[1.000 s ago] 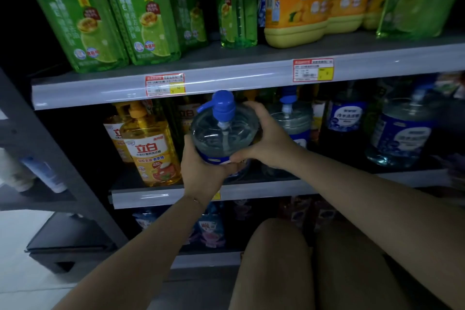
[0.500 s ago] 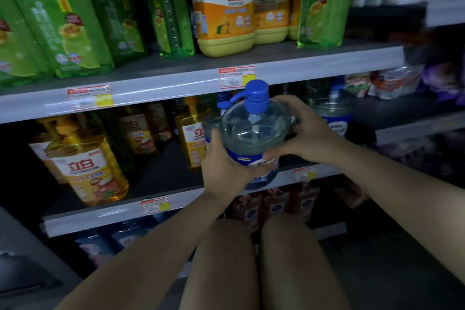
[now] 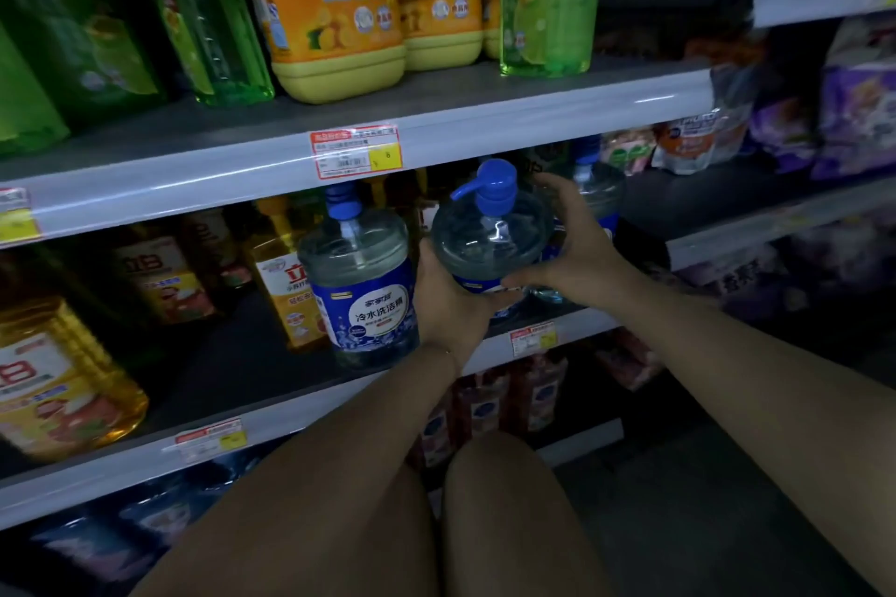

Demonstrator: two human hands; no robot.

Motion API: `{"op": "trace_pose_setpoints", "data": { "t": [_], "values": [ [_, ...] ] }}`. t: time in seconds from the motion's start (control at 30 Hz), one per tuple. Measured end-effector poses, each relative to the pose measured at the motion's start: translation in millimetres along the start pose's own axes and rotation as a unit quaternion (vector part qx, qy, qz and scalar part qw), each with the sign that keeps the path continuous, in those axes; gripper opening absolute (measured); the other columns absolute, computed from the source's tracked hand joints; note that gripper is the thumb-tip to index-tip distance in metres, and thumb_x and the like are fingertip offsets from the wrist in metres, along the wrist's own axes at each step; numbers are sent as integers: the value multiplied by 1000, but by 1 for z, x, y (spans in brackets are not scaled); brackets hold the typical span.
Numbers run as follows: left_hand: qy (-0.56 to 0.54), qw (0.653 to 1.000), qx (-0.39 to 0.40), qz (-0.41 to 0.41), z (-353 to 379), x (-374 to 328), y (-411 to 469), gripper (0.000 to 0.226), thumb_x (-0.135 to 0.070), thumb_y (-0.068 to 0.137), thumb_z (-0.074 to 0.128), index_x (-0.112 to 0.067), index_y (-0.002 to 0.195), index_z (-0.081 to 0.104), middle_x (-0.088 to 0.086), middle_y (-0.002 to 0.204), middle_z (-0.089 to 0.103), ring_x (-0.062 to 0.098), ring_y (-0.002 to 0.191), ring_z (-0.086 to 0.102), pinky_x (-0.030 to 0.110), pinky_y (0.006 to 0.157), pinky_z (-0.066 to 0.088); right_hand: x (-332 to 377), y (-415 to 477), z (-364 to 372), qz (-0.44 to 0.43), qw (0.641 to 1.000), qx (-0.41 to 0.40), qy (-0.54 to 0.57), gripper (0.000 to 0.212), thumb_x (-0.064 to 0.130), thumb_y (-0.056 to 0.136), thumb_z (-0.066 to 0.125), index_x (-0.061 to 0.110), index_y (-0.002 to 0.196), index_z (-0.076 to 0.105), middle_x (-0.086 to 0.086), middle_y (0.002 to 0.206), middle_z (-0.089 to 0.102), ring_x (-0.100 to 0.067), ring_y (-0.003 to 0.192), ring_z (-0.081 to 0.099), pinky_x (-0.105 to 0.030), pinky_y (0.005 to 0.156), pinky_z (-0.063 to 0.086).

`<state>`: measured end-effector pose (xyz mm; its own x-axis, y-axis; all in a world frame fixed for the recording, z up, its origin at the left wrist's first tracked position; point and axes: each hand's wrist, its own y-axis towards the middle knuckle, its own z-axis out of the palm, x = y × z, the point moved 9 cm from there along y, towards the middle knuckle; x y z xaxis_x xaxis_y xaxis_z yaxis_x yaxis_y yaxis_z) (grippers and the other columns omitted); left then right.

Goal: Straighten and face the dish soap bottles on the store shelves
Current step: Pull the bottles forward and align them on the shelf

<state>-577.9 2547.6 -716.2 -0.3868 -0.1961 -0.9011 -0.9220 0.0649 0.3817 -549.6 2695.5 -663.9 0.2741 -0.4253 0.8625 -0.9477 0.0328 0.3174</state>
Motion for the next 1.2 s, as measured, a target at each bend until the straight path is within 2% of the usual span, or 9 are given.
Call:
{"op": "trace_pose_setpoints", "data": {
  "t": [0.2,0.33,0.5,0.63,0.73,0.87,1.0,1.1,1.2],
  "values": [
    [3,999,-15,-41,5,31,16,84,-12,58,92,-26,120,37,-10,119,55,2,101,53,-4,70,42,-36,26,19,59,998,5,37,110,-1,56,88,21,142,25,18,119,45,-8,115,47,-28,95,45],
    [3,998,-29,-59,5,43,27,91,-13,60,91,-17,131,35,-4,130,52,7,112,52,7,84,42,-51,42,25,63,995,-16,71,101,-1,54,88,23,134,32,8,129,47,-17,122,47,-38,100,45],
    [61,995,-36,-66,9,51,37,83,-6,77,78,-8,141,25,12,144,39,22,126,47,19,95,37,-70,52,47,103,988,-25,115,87,-3,64,83,17,132,33,18,110,47,-9,108,48,-26,90,46],
    [128,989,-59,-42,12,47,35,92,5,83,64,-1,150,3,18,153,20,26,140,27,19,109,23,-79,58,57,110,987,-22,118,82,-2,67,81,12,134,34,8,118,50,-10,112,48,-32,102,43],
    [184,980,-60,-43,22,41,28,103,-1,84,66,4,148,-14,21,158,-1,29,148,6,32,121,12,-75,59,57,93,992,-10,79,78,8,71,82,14,134,36,7,121,54,-12,114,51,-31,99,45],
    [251,966,-57,-25,27,36,16,104,-5,86,65,5,146,-19,19,158,-16,27,148,-8,30,121,-1,-59,54,49,65,997,-40,-8,69,14,70,83,6,128,45,-2,119,60,-11,105,54,-21,83,44],
    [269,959,-49,79,22,22,1,92,3,81,62,-5,152,4,18,158,1,37,145,10,46,115,29,-53,45,33,34,990,-52,-126,39,20,77,78,5,105,56,-5,99,59,-16,90,57,-26,72,47],
    [256,945,15,201,33,9,-8,70,4,77,58,-14,139,31,14,142,29,34,131,33,45,106,41,-59,39,8,37,979,-83,-183,22,19,81,72,3,88,60,-7,86,59,-19,78,56,-29,67,46],
    [250,943,119,183,58,16,-4,56,2,81,53,-4,135,41,19,132,43,32,122,45,45,102,45,-83,34,-16,86,968,-99,-216,24,19,81,69,12,67,52,0,67,50,-18,66,53,-25,58,37]
  ]
}}
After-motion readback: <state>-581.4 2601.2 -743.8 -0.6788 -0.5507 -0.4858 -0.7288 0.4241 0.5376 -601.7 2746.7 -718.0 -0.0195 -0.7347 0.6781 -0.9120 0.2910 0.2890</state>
